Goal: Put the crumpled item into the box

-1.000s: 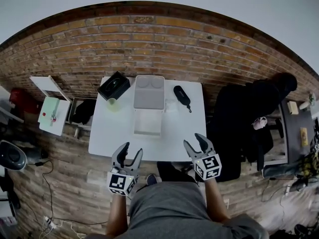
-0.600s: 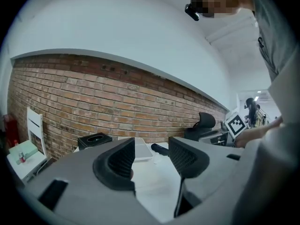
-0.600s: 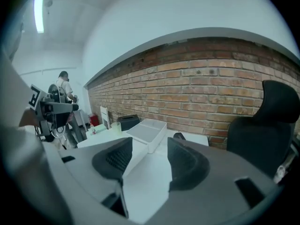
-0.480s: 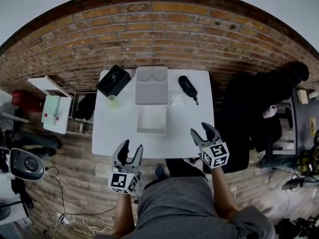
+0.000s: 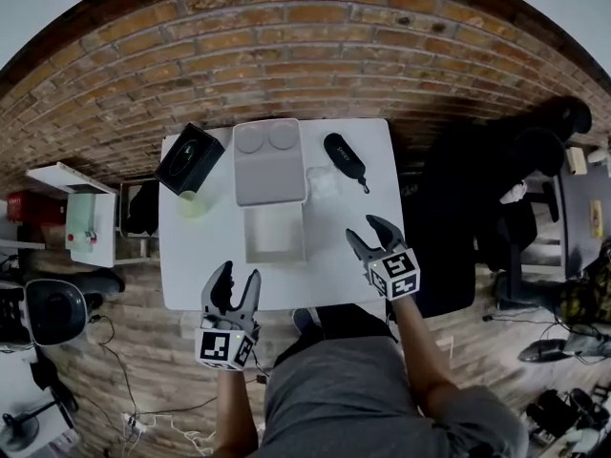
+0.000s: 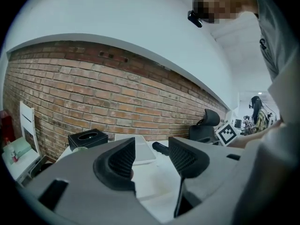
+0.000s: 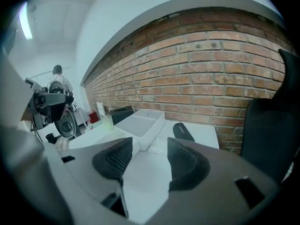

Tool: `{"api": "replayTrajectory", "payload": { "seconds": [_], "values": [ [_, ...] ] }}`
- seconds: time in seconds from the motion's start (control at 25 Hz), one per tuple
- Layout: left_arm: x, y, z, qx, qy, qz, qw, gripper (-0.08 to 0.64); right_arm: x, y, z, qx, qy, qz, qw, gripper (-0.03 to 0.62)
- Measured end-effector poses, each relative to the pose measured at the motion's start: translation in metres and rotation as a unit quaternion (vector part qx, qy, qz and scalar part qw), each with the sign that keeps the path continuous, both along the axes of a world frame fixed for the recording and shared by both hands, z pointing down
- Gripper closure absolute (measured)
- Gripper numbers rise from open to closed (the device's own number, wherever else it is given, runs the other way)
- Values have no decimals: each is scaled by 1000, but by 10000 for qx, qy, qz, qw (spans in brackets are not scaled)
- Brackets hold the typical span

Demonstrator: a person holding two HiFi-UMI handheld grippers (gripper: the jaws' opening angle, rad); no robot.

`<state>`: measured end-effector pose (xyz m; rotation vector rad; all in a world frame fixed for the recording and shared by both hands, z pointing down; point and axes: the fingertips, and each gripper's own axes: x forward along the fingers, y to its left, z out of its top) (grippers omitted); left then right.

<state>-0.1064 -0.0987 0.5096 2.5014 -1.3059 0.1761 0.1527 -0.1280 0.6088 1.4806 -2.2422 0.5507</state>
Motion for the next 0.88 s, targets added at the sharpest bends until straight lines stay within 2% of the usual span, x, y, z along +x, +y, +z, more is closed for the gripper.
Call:
{"api": "replayTrajectory", "payload": {
  "seconds": [0.28, 0.52, 0.88],
  "values": [
    [12, -21, 11, -112, -32, 76, 9999, 342, 6, -37, 42, -178, -23, 23, 9998, 368],
    [22, -32, 20, -370, 197, 108, 9991, 343, 9, -59, 86, -535, 12, -51, 9986, 370],
    [30, -46, 21, -388, 331, 228, 9984, 344, 13, -82, 141, -1014, 117, -171, 9946, 394]
  ]
}}
